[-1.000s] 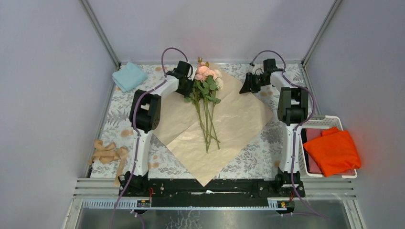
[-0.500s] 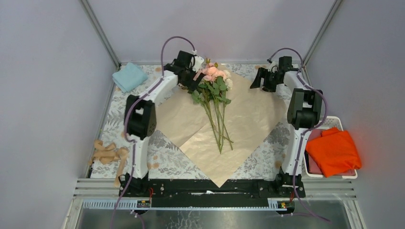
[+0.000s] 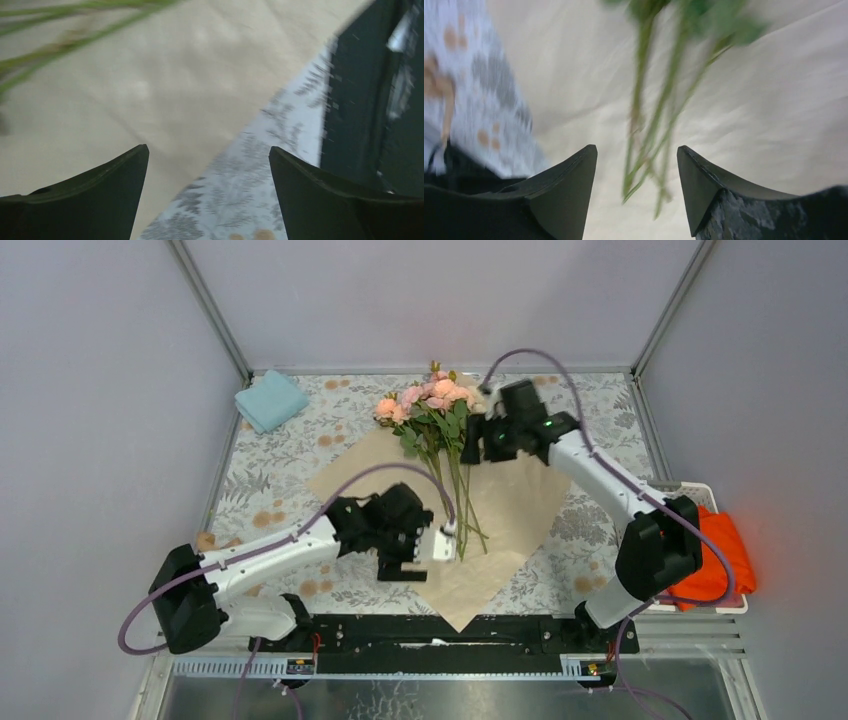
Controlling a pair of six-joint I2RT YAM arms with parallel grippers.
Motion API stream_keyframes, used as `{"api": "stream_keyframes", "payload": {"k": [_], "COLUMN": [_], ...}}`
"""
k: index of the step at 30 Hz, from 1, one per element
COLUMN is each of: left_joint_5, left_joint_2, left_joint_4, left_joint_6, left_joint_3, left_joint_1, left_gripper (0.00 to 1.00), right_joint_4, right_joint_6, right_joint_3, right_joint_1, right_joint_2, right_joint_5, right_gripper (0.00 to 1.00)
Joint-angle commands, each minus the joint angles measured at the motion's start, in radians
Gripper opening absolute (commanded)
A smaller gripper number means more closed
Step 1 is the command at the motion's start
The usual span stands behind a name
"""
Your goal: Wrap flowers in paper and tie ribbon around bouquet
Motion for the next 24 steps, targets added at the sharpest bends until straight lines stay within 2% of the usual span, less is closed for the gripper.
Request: {"api": "stream_keyframes", "payload": {"k": [1,5,9,12,15,19,24], "left_joint_5": [-0.041,-0.108,-0.122,-0.138,-0.149,-0.138,-0.191], "left_joint_2": [-0.079,-0.097,-0.129,-0.136,-0.096,-0.039,0.027], "left_joint_4": [0.125,0.281,0.447,0.597,0.674,0.696,0.814], "left_joint_6": [0.029,0.099,0.271,0.366,0.383,0.393,0.318], "left_joint_3": [-0.176,-0.287,-0.427,-0.535,-0.564,-0.587,-0.612], "left_joint_1": [-0.131,-0.151,-0.156,-0.156,-0.156,-0.156,-0.156], "left_gripper": [0.99,0.99,0.99,0.99,0.99,0.99,0.94], "right_joint_4": [-0.125,-0.042,0.058,0.125,0.12,0.09,0.068], "right_joint_6": [0.078,0.142,0.185,0.21,0.216,0.194,0.178], "right_joint_3": [-0.099,-0.254,-0.379,-0.436,-0.453,-0.449,-0.448], "right_joint_1": [0.205,0.258,0.274,0.285,0.284,0.285,0.285], "right_joint_2": [-0.022,-0.056,-0.051,-0.045,-0.02,0.017,0.0], "right_joint_5": [0.026,-0.058,-0.122,-0.164,-0.136,-0.132,-0.118], "right_gripper": [0.68,0.67,0.51,0.45,0.44,0.42,0.42]}}
